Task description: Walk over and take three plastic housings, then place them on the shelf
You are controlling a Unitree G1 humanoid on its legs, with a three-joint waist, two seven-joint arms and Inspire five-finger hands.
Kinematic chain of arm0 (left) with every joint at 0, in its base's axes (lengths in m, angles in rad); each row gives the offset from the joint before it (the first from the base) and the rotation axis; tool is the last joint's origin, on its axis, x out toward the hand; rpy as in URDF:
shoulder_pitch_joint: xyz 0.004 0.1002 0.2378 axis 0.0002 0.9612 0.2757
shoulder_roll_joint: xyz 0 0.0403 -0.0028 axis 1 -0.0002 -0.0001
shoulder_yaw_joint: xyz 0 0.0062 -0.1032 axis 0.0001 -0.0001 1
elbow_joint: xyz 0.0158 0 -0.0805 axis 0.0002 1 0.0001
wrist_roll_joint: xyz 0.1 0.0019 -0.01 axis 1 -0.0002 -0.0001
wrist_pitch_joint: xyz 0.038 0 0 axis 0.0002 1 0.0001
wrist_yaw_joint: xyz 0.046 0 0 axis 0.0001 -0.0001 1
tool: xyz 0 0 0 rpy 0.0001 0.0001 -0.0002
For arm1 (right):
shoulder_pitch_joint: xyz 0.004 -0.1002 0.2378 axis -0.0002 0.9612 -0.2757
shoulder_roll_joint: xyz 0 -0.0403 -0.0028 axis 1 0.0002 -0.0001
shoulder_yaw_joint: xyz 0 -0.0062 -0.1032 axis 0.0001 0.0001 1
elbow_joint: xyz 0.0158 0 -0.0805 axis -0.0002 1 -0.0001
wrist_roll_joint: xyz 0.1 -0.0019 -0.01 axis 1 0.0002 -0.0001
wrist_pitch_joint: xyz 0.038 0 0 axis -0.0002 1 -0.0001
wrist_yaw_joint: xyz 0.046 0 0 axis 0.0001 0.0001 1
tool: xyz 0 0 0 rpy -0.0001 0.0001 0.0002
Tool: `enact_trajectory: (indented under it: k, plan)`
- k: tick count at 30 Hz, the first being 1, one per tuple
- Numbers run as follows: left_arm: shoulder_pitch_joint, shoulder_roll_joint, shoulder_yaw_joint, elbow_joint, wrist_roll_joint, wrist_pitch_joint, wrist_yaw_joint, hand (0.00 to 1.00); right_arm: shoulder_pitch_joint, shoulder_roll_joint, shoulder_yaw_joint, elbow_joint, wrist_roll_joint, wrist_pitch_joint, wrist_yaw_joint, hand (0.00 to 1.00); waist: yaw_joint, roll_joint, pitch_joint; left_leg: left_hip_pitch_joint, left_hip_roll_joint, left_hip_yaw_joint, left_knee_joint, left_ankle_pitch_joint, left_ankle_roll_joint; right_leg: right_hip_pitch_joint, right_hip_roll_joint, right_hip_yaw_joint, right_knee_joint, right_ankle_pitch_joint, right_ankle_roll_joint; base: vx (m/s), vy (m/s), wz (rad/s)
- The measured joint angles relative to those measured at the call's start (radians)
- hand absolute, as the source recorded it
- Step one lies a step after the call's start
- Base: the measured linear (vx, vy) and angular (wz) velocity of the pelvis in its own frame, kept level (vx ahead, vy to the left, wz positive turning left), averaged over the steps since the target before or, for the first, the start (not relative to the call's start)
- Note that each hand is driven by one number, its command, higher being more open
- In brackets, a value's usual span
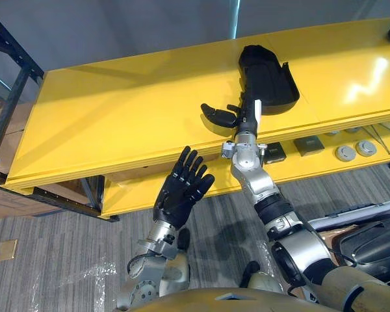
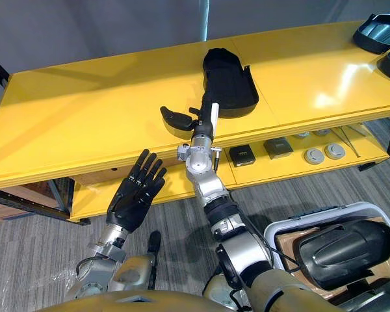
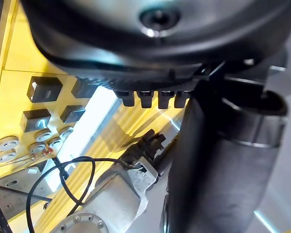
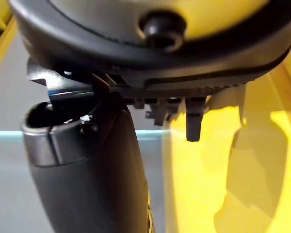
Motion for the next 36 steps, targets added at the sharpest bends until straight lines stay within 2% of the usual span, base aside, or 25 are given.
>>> enact_trajectory:
  k: [12,17,18,23,25,27,30,32,36]
  plan:
    - [0.005,-0.002,0.001,0.0,0.002,0.0,0.0,1.0,0.045,-0.002,0.003,-0.045,-0.002,0.001,0.046,1.0,-0.003,-0.01,0.0,0.014,-0.002,0.013,0.0,-0.003,0.005,0.028,0.007,0.007,-0.051,0.026,0.01,0.0,-0.004,-0.01]
    - [0.04,0.0,0.002,0.0,0.01,0.0,0.006,1.0,0.133,-0.005,0.007,-0.133,-0.038,-0.001,0.11,1.0,-0.005,-0.038,-0.011,0.018,-0.004,0.027,0.0,-0.013,0.006,0.039,0.009,0.017,-0.087,0.043,0.013,0.02,-0.01,-0.07]
    - [0.048,0.001,0.005,0.0,0.01,0.0,0.009,1.0,0.205,-0.026,0.017,-0.224,-0.038,-0.019,0.148,1.0,-0.008,-0.042,-0.014,0.018,-0.008,0.031,0.0,-0.015,0.009,0.047,0.01,0.02,-0.104,0.053,0.017,0.04,-0.01,-0.06]
    - [0.071,-0.001,0.05,0.0,0.011,0.0,0.01,1.0,0.403,-0.051,0.011,-0.497,-0.036,-0.084,0.186,1.0,-0.035,-0.062,-0.025,0.019,-0.011,0.043,0.0,-0.021,0.013,0.056,0.011,0.026,-0.137,0.069,0.021,0.02,-0.009,-0.05]
    - [0.081,-0.003,0.079,-0.002,0.011,-0.001,0.016,1.0,0.566,-0.072,-0.019,-0.65,-0.036,-0.124,0.212,1.0,-0.049,-0.078,-0.034,0.019,-0.011,0.051,-0.001,-0.028,0.012,0.054,0.012,0.034,-0.141,0.07,0.021,0.03,-0.022,-0.09]
    - [0.087,-0.003,0.089,-0.007,0.01,-0.001,0.026,1.0,0.668,-0.077,-0.043,-0.719,-0.033,-0.143,0.242,1.0,-0.057,-0.087,-0.04,0.021,-0.01,0.065,-0.001,-0.036,0.008,0.048,0.013,0.05,-0.145,0.071,0.022,0.02,-0.013,-0.18]
    - [0.111,-0.005,0.107,-0.031,0.01,0.0,0.033,1.0,0.824,-0.082,-0.071,-0.781,0.016,-0.156,0.309,1.0,-0.088,-0.101,-0.049,0.022,-0.007,0.089,-0.001,-0.045,0.005,0.035,0.016,0.073,-0.149,0.072,0.022,0.01,-0.012,-0.25]
    - [0.115,-0.005,0.107,-0.054,0.008,0.0,0.038,1.0,0.89,-0.096,-0.08,-0.789,0.053,-0.159,0.35,1.0,-0.108,-0.102,-0.048,0.023,-0.005,0.102,-0.001,-0.048,0.007,0.03,0.018,0.085,-0.152,0.074,0.019,0.0,-0.012,-0.21]
    - [0.105,0.001,0.103,-0.087,0.006,0.001,0.043,1.0,0.908,-0.123,-0.073,-0.789,0.06,-0.159,0.378,1.0,-0.109,-0.103,-0.048,0.02,0.006,0.119,-0.001,-0.05,0.004,0.015,0.028,0.105,-0.153,0.08,0.017,0.0,-0.02,-0.13]
